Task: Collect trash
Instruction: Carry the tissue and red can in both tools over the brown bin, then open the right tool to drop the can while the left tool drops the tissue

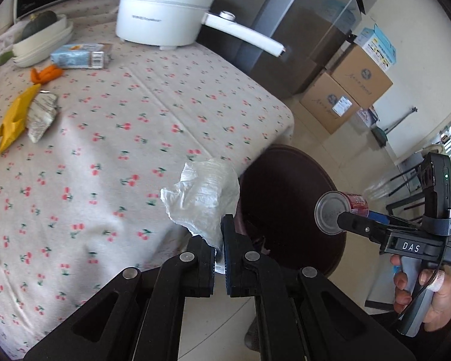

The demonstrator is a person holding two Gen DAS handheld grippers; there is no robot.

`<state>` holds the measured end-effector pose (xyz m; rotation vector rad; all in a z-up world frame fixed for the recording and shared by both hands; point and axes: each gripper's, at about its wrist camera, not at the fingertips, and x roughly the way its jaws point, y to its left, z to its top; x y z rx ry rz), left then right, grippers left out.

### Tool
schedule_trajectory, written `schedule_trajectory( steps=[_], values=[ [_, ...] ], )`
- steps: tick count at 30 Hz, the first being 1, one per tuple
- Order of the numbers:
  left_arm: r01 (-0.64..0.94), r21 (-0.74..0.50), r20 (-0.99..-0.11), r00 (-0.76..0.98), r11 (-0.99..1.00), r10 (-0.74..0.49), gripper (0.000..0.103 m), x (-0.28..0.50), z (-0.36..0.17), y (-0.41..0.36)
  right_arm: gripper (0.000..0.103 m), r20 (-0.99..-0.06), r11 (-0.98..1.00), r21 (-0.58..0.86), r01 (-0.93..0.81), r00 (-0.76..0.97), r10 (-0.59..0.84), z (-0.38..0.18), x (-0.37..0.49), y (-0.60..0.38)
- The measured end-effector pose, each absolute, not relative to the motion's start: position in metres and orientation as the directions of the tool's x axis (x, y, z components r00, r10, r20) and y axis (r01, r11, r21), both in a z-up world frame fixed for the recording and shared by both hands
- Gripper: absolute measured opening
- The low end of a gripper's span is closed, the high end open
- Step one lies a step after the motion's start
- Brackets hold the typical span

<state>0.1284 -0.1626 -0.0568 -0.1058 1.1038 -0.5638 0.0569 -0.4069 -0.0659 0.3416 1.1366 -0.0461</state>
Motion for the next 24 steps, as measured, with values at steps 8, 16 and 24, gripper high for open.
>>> schedule_trajectory(
  steps=[8,16,24],
  values=[
    [0.503,-0.352,-0.810,0.259,0.789,-0.526,0.006,0.116,-0.076,-0.233,0.089,-0.911,0.934,0.227,0.276,0.399,0.104,-0.082,0.031,-0.457],
    [0.493,-0.272,-0.870,0.240,0.826,-0.430,0.069,0.119,-0.095,-0.251,0.089,-0.923,0.930,0.214,0.297,0.374,0.093,-0.091,0.021,-0.477],
    [0.448,-0.212,-0.893,0.273,0.868,-0.359,0.092,0.124,-0.094,-0.225,0.090,-0.926,0.937,0.208,0.280,0.364,0.097,-0.094,0.027,-0.469]
  ],
)
